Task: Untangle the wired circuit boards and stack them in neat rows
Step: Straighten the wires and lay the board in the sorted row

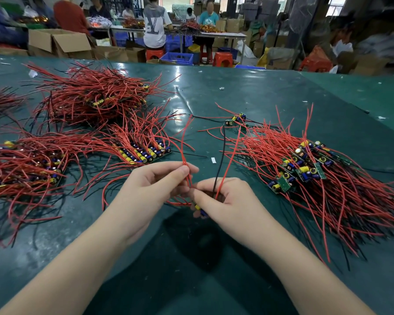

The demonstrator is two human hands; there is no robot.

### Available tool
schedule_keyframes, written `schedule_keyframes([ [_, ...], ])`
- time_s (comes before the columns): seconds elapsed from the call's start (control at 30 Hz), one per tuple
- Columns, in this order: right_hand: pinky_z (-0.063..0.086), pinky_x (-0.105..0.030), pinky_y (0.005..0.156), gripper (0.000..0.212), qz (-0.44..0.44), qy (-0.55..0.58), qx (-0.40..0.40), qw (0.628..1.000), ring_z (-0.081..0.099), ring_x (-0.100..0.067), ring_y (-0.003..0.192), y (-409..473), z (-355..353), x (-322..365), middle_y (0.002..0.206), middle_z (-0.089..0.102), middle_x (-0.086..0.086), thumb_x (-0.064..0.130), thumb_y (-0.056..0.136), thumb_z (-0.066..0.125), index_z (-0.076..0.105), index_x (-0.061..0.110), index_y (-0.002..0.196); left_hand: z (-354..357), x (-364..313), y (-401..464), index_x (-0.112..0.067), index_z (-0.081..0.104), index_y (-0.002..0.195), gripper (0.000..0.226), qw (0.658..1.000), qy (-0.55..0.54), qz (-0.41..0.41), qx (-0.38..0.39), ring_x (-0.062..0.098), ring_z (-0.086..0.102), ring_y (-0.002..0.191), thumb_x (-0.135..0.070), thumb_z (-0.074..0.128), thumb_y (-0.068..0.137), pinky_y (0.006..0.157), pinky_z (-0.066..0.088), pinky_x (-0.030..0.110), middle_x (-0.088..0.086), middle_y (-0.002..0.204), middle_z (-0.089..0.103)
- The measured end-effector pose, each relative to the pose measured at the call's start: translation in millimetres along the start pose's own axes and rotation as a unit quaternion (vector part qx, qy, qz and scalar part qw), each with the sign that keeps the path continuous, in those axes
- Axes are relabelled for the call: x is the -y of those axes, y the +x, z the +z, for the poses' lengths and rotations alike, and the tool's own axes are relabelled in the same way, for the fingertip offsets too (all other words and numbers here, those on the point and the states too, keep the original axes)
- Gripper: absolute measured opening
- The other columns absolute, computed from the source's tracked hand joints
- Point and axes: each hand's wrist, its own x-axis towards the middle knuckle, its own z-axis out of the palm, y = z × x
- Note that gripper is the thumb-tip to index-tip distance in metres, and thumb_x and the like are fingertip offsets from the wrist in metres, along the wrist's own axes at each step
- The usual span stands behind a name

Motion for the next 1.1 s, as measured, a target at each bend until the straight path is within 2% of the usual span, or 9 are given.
schedule_keyframes([
  [0.07,0.042,-0.038,0.056,0.036,-0.005,0.016,-0.002,1.000,0.046,-0.015,0.056,1,0,1,0.064,0.060,-0.017,0.039,0.081,0.053,0.063,0.005,0.079,0,-1,0,-0.012,0.078,0.078,0.019,0.999,-0.041,-0.006,0.000,0.007,0.060,0.064,-0.017,0.059,0.078,0.068,0.053,0.014,0.000,0.068,0.064],
  [0.13,0.037,-0.032,0.057,0.033,0.000,0.041,-0.014,0.999,0.042,-0.013,0.058,1,1,1,0.062,0.057,-0.015,0.039,0.080,0.055,0.067,0.008,0.083,0,-1,0,-0.011,0.078,0.077,0.020,0.997,-0.073,-0.015,0.004,0.007,0.061,0.064,-0.017,0.059,0.075,0.067,0.052,0.013,0.001,0.068,0.064],
  [0.23,0.039,-0.029,0.058,0.022,0.018,0.073,-0.020,0.997,0.048,-0.009,0.058,2,1,3,0.060,0.061,0.003,0.038,0.078,0.058,0.073,0.022,0.077,0,-1,1,-0.010,0.078,0.077,0.021,0.994,-0.108,-0.029,0.012,0.006,0.062,0.063,-0.014,0.058,0.076,0.065,0.052,0.012,0.002,0.069,0.065],
  [0.4,0.050,-0.039,0.065,0.019,0.036,0.096,-0.014,0.995,0.057,-0.012,0.062,3,0,5,0.070,0.071,-0.008,0.035,0.076,0.059,0.074,0.025,0.073,-2,0,2,-0.007,0.070,0.092,0.018,0.996,-0.094,0.003,0.011,0.007,0.062,0.064,-0.010,0.058,0.079,0.066,0.053,0.015,0.003,0.069,0.066],
  [0.5,0.044,-0.034,0.056,0.023,0.029,0.027,-0.032,0.999,0.048,-0.013,0.056,1,-1,5,0.065,0.064,-0.013,0.036,0.075,0.055,0.071,0.019,0.077,-2,1,2,-0.008,0.070,0.092,0.015,0.999,-0.008,0.037,-0.011,0.008,0.062,0.066,-0.001,0.058,0.087,0.065,0.053,0.016,0.000,0.070,0.067],
  [0.57,0.040,-0.030,0.052,0.024,0.006,-0.047,-0.051,0.998,0.044,-0.016,0.051,-1,0,4,0.063,0.059,-0.010,0.035,0.074,0.053,0.068,0.016,0.076,-2,1,2,-0.008,0.070,0.089,0.015,0.997,0.054,0.051,-0.025,0.007,0.061,0.061,0.000,0.058,0.089,0.057,0.050,0.015,0.000,0.072,0.071],
  [0.67,0.048,-0.036,0.056,0.025,-0.033,-0.160,-0.071,0.984,0.053,-0.018,0.059,-4,-1,4,0.065,0.058,-0.004,0.033,0.076,0.054,0.065,0.011,0.073,-1,1,2,-0.008,0.071,0.086,0.014,0.992,0.092,0.056,-0.062,0.006,0.058,0.053,-0.006,0.058,0.092,0.047,0.045,0.014,0.003,0.078,0.075],
  [0.87,0.048,-0.034,0.068,0.023,-0.081,-0.252,-0.058,0.962,0.056,-0.019,0.075,-5,-1,8,0.070,0.060,0.001,0.031,0.085,0.057,0.068,0.014,0.074,-3,-1,5,-0.004,0.067,0.097,0.017,0.996,-0.031,-0.006,-0.084,0.004,0.059,0.054,-0.007,0.051,0.096,0.049,0.047,0.012,0.008,0.086,0.076],
  [1.1,0.046,-0.035,0.067,0.028,-0.095,-0.286,-0.055,0.952,0.052,-0.019,0.072,-8,0,11,0.068,0.054,0.000,0.032,0.088,0.056,0.065,0.011,0.072,-2,-2,6,-0.009,0.064,0.102,0.018,0.988,-0.115,-0.038,-0.096,0.002,0.061,0.056,-0.001,0.049,0.095,0.052,0.049,0.010,0.007,0.088,0.076],
])
